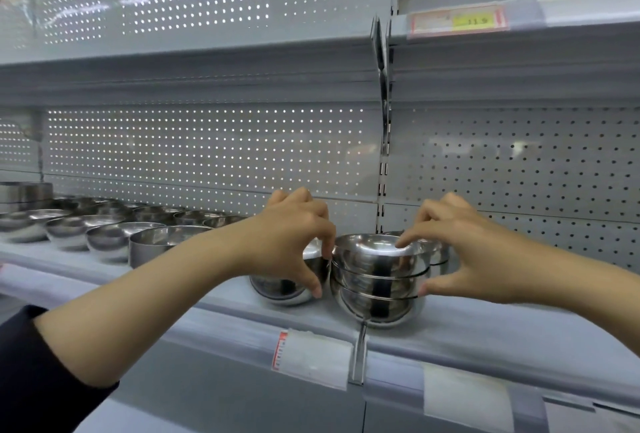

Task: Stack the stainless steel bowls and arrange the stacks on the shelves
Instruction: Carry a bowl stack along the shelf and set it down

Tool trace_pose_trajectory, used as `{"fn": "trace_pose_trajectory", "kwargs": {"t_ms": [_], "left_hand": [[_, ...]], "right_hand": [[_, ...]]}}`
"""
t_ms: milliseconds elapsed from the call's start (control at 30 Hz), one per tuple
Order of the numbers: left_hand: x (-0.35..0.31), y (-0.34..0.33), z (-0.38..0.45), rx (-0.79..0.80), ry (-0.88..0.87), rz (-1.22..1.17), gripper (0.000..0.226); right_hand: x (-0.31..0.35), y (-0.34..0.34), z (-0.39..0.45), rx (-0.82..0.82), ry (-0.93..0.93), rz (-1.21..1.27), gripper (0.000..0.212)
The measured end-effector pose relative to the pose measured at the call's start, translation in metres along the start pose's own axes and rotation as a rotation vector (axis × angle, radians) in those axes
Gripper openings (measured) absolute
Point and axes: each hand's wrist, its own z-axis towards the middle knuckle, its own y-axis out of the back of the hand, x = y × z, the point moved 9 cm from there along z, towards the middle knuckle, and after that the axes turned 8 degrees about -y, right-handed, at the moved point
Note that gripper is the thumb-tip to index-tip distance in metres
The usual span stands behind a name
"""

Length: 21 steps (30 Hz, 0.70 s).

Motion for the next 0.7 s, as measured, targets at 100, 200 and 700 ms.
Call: {"fn": "trace_pose_trajectory", "kwargs": {"t_ms": [100,200,700], "left_hand": [[0.008,-0.002,-0.010,-0.010,0.018,-0.002,0.044],[0.018,-0.006,-0.023,-0.016,0.045,-0.022,0.046],[0.106,-0.030,-0.086,-0.171,-0.103,-0.023,0.062]], "right_hand": [[0.012,0.001,0.002,-0.016,0.061,0.015,0.050],[0.028,0.001,0.005,-0.060,0.106,0.044,0.047],[0.129,-0.036,0.064,-0.075,-0.010,-0.115,0.052]]}}
